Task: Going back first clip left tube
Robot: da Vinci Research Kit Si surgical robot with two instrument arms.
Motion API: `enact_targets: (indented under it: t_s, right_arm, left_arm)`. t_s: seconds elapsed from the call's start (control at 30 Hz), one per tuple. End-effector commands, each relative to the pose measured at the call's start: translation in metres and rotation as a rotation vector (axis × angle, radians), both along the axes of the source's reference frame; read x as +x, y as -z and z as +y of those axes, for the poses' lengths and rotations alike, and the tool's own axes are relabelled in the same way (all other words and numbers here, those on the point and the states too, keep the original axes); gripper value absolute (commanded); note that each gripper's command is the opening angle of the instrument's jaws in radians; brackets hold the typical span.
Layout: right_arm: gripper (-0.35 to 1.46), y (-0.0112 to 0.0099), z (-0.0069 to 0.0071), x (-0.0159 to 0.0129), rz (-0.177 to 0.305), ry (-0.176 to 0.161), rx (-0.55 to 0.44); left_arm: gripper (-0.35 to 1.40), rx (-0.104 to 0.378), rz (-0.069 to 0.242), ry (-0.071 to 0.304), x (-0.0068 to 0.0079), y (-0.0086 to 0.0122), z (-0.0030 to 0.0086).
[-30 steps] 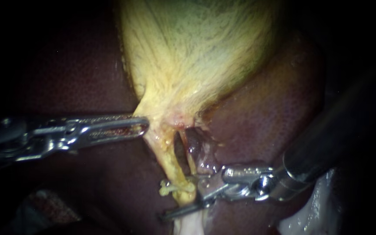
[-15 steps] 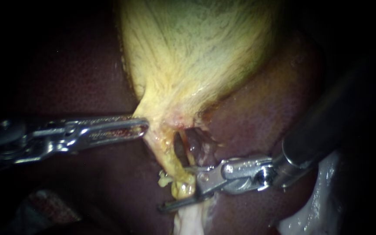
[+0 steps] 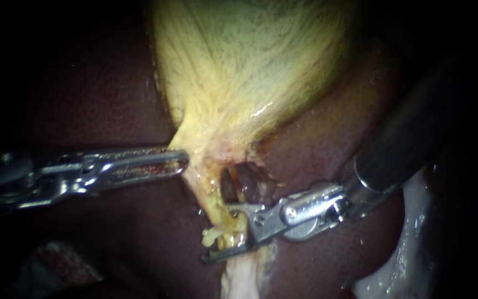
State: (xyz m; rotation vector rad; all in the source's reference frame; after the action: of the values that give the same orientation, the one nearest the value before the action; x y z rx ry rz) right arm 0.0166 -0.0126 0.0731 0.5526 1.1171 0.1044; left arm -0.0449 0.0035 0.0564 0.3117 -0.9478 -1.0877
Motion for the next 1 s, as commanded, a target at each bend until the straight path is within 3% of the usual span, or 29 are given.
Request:
enact_targets:
  t_s: [0.03, 0.1, 0.2, 0.57, 0.77, 1.0]
  right_arm:
    - [0.60, 0.0002, 0.0001, -0.0001, -0.005, -0.015, 0.012]
    - [0.60, 0.0005, 0.0003, -0.0004, -0.014, -0.030, 0.019]
    - [0.60, 0.0012, 0.0008, -0.0013, -0.036, -0.080, 0.009]
    - [0.60, 0.0040, 0.0031, -0.0057, -0.082, -0.165, 0.038]
    - [0.60, 0.0054, 0.0039, -0.0072, -0.077, -0.164, -0.020]
    - [0.60, 0.0089, 0.0060, -0.0096, -0.035, -0.108, -0.126]
  left_arm:
    - [-0.01, -0.001, 0.000, 0.000, 0.0000, -0.0001, 0.0000]
    - [-0.01, -0.006, 0.001, -0.004, 0.0000, -0.0003, -0.0001]
    - [-0.01, -0.007, 0.001, -0.004, 0.0001, -0.0004, -0.0002]
    - [-0.01, -0.004, -0.003, -0.010, -0.0002, -0.0012, -0.0010]
    - [-0.01, 0.007, 0.000, -0.016, -0.0007, -0.0019, -0.0018]
    - [-0.01, 0.006, 0.000, -0.016, -0.0007, -0.0020, -0.0019]
